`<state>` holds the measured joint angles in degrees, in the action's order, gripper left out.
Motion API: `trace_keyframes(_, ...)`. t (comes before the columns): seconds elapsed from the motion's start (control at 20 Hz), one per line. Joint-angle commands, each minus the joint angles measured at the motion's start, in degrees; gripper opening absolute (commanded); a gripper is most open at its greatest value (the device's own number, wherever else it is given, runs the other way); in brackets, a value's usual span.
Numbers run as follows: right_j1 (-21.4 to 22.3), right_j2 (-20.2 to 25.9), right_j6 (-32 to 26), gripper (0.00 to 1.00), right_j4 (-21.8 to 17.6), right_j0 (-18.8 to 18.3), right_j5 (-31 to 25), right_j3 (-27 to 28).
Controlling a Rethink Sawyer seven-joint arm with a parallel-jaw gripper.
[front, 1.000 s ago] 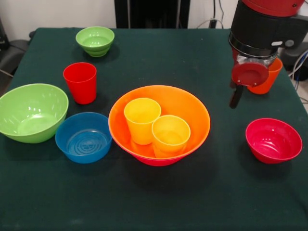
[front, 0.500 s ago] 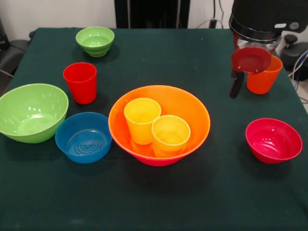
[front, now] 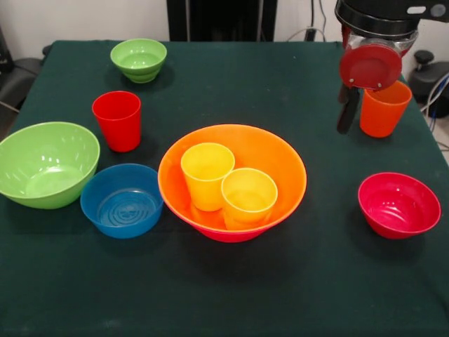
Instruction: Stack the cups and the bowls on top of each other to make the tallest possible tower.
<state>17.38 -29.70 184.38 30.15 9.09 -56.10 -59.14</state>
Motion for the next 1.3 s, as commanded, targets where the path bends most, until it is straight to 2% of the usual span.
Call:
trace_keyframes(0.05,0.7,5.5,-5.3,1.0,-4.2,-4.8,-2.1,-2.7)
trace_keyframes(0.15,1.2,6.1,-7.6,1.0,-4.8,-5.9,-1.4,-3.4)
trace_keyframes(0.2,5.2,8.4,-10.9,1.0,-4.7,-4.9,8.9,-17.8)
trace_keyframes(0.25,5.6,8.8,-11.6,1.0,-5.0,-5.3,9.7,-18.8)
trace_keyframes(0.6,6.5,10.5,-14.4,1.0,-8.2,-8.1,9.0,-18.1)
trace_keyframes(1.0,6.1,11.9,-13.7,1.0,-11.9,-10.4,6.8,-14.8)
trace_keyframes(1.3,5.3,12.8,-7.6,1.0,-11.0,-9.9,5.5,-13.3)
